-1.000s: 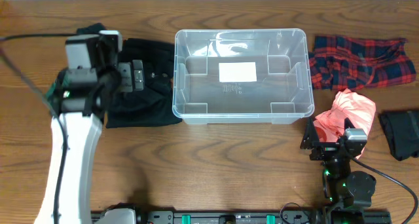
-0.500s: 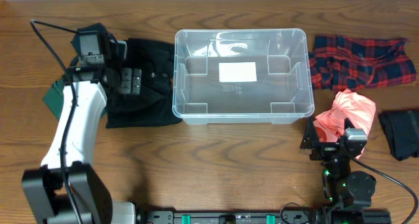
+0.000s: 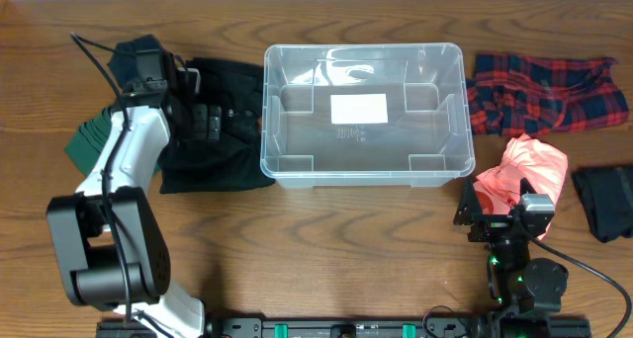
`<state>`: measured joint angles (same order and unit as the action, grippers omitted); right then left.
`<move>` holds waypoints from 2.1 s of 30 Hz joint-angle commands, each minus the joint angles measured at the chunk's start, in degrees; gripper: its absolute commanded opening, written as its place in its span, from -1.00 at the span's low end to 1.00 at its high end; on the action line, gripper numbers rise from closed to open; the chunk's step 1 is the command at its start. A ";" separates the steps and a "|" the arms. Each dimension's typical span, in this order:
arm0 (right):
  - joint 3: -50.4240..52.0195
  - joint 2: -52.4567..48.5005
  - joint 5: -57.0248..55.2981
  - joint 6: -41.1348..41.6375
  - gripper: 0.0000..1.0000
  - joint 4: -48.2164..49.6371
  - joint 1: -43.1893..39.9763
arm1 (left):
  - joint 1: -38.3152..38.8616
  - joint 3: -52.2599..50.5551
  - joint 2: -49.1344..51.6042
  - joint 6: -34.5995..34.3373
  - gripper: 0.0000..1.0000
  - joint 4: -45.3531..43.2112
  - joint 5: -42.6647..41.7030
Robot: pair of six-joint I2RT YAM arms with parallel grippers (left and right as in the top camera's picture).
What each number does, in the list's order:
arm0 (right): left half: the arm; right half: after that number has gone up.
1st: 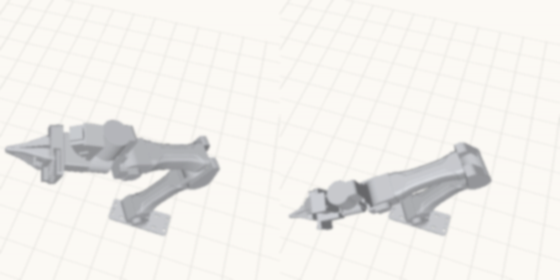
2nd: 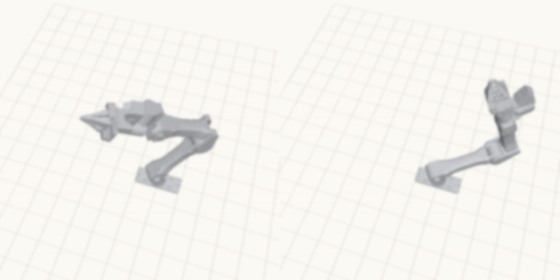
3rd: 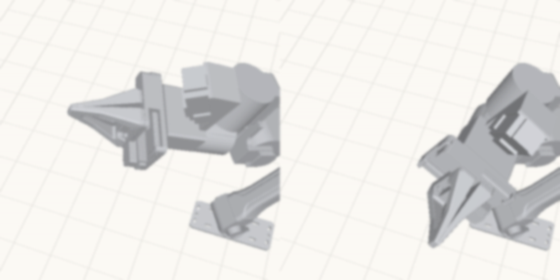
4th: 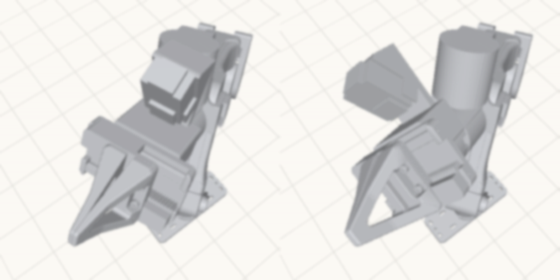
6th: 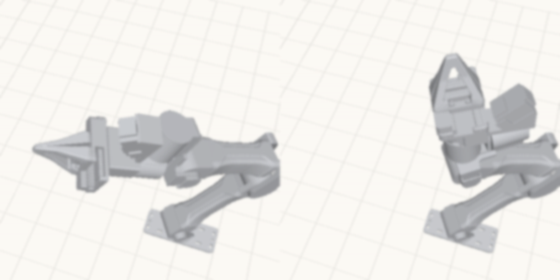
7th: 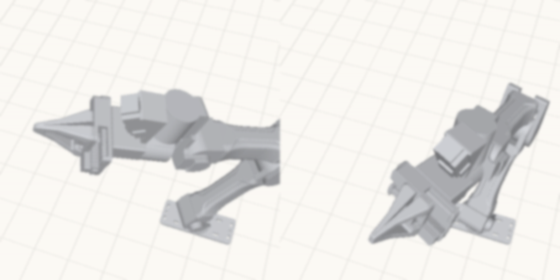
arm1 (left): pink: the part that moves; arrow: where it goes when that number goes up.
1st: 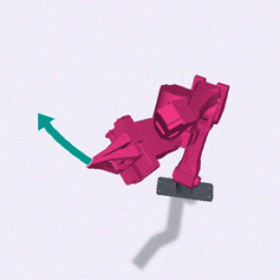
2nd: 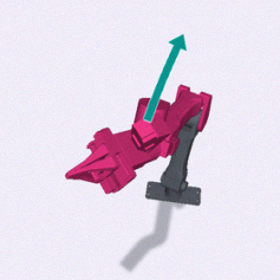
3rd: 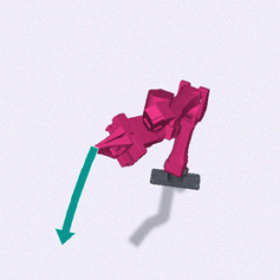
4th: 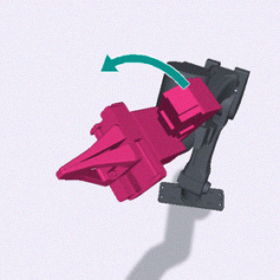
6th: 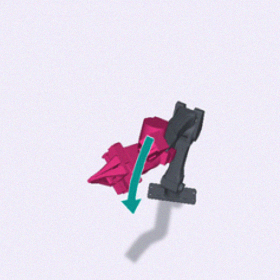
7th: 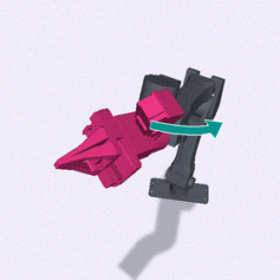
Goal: Pack container
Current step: 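Move the left gripper down onto the black trousers, then close the left gripper on the black trousers and lift them, then carry the black trousers right and lower them into the clear bin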
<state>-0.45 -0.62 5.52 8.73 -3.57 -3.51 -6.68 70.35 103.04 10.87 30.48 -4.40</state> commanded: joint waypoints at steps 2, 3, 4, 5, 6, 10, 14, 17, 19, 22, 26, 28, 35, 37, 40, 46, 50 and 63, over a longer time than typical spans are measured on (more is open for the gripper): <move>0.13 0.33 -0.15 0.44 0.98 -0.15 0.81 | -1.38 0.61 2.16 -2.60 0.96 -1.33 -1.53; 0.13 0.33 -0.15 0.44 0.98 -0.15 0.81 | -1.44 0.61 2.51 -2.60 0.96 -1.57 -1.55; 0.13 0.33 -0.15 0.44 0.98 -0.15 0.81 | -1.55 0.61 2.84 -2.62 0.96 -1.95 -1.57; 0.13 0.33 -0.15 0.44 0.99 -0.15 0.81 | -1.55 0.61 3.13 -2.62 0.96 -2.25 -1.60; 0.13 0.33 -0.15 0.44 0.99 -0.15 0.81 | -1.55 0.61 3.45 -2.62 0.96 -2.58 -1.62; 0.13 0.33 -0.15 0.44 0.99 -0.15 0.81 | -1.55 0.37 4.70 -2.62 0.96 -3.41 -1.66; 0.13 0.33 -0.15 0.44 0.99 -0.15 0.81 | -1.55 0.04 6.71 -2.62 0.96 -3.39 -1.64; 0.13 0.33 -0.15 0.44 0.99 -0.15 0.81 | -1.55 0.00 8.87 -2.62 0.97 -2.95 -1.64; 0.13 0.33 -0.15 0.44 0.99 -0.15 0.81 | -1.55 0.00 9.62 -2.62 0.82 -2.49 -1.86; 0.13 0.33 -0.15 0.44 0.98 -0.15 0.81 | -1.55 0.02 9.55 -2.62 0.10 -2.10 -2.69; 0.13 0.33 -0.15 0.44 0.98 -0.15 0.81 | -1.55 0.02 8.61 -2.62 -0.80 -2.12 -2.69; 0.13 0.33 -0.15 0.44 0.99 -0.15 0.81 | -1.55 0.02 7.54 -2.62 -0.88 -2.10 -2.67; 0.13 0.33 -0.15 0.44 0.99 -0.15 0.81 | -1.55 0.13 -1.66 -2.64 -0.88 -2.40 -2.67; 0.13 0.33 -0.15 0.44 0.98 -0.15 0.81 | -1.55 0.13 -5.49 -2.64 -0.88 -2.40 -2.69; 0.13 0.33 -0.15 0.44 0.99 -0.15 0.81 | -1.55 0.13 -11.30 -2.64 -0.88 -2.45 -2.67; 0.13 0.33 -0.15 0.44 0.99 -0.15 0.81 | -0.68 0.13 -23.56 -4.81 -0.88 -4.15 -2.71; 0.13 0.33 -0.15 0.44 0.99 -0.15 0.81 | 2.58 0.13 -30.67 -8.72 -0.88 -6.01 -2.71; 0.13 0.33 -0.15 0.44 0.99 -0.15 0.81 | 17.20 0.13 -33.53 -32.98 -0.88 -7.43 -5.66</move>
<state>-0.45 -0.62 5.52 8.73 -3.57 -3.51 8.16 69.69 68.40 -13.82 24.25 -7.84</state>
